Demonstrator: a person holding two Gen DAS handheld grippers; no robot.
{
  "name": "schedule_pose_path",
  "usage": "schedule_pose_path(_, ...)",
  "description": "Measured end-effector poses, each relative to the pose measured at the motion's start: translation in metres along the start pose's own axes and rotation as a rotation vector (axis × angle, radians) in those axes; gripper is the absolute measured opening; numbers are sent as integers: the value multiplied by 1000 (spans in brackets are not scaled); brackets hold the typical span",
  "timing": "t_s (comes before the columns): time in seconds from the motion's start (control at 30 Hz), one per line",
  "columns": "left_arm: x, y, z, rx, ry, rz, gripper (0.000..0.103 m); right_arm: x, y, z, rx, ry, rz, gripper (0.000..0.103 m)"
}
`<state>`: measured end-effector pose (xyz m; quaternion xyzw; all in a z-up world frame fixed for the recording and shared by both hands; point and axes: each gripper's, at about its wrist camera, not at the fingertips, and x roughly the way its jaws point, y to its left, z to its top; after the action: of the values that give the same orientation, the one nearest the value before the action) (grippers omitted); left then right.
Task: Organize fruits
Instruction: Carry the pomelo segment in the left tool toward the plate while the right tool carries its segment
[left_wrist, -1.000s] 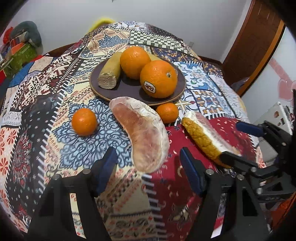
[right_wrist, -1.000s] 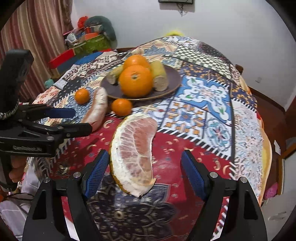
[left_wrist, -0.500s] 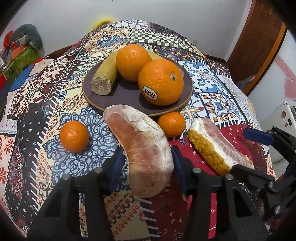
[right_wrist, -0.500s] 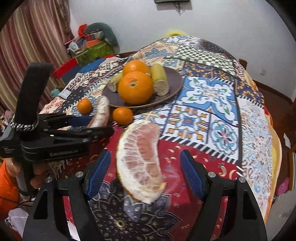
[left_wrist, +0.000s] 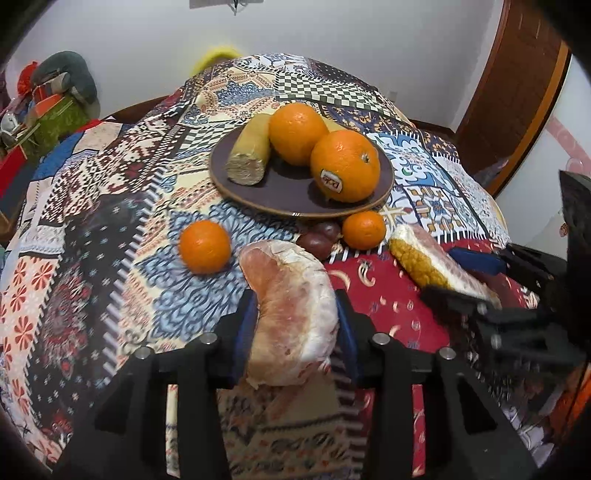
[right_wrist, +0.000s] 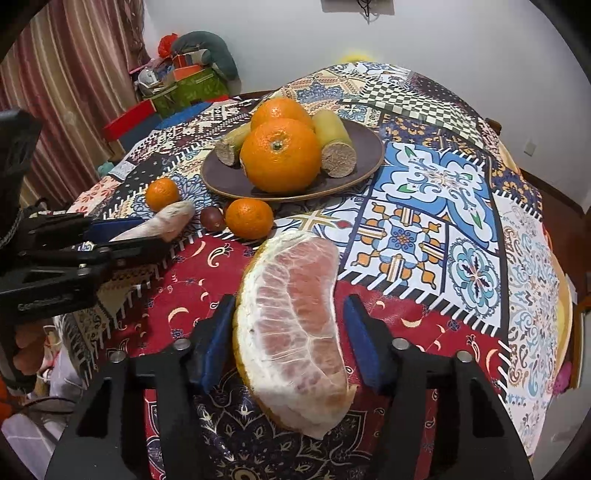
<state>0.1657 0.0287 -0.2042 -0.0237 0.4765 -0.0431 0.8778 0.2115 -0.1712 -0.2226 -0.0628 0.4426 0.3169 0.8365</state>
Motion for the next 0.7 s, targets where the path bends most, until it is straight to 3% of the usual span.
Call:
schedule_pose_path(0.23,1,3,-15,21,44,-8,40,-2,-1,-1,29,-17,3,48)
schedule_pose_path(0.7,18,7,-4,-43,65,-66,47,-8,-2,-1,62,-33,16,47)
